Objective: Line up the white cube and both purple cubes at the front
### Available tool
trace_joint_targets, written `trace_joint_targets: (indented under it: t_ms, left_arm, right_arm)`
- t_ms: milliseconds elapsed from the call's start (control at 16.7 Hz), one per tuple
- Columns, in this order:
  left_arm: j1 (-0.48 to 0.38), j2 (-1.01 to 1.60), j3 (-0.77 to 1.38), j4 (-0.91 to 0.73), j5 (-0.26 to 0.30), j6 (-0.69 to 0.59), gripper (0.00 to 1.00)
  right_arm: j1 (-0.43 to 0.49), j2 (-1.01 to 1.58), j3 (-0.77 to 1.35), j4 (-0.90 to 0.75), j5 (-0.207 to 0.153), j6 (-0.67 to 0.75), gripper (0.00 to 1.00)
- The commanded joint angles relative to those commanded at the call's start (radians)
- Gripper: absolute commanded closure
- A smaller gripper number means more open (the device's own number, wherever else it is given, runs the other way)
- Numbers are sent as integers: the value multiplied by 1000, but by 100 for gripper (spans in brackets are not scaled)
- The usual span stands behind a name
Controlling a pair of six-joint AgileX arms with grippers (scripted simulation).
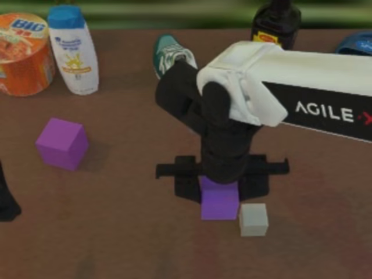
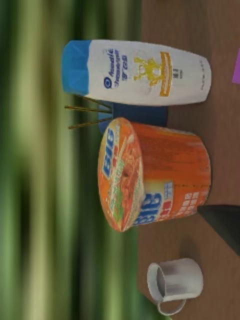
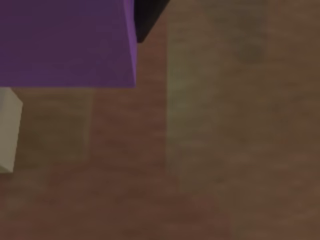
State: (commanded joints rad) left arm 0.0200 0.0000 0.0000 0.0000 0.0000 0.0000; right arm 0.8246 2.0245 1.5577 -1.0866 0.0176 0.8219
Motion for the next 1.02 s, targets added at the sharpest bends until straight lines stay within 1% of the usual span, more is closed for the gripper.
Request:
trace_joint_targets:
  t_ms: [300,660,960,1020]
  left_arm:
    - [0,0,0,0,0,0,0]
    - [0,0,0,0,0,0,0]
    - [0,0,0,0,0,0,0]
    - [0,0,0,0,0,0,0]
  right_arm:
    - [-2,9,-11,17,-1,-1,100]
    - [3,80,-140,226,0,5,100]
    - [4,91,-155,246,1,6,100]
    - [4,91,-155,246,1,6,92]
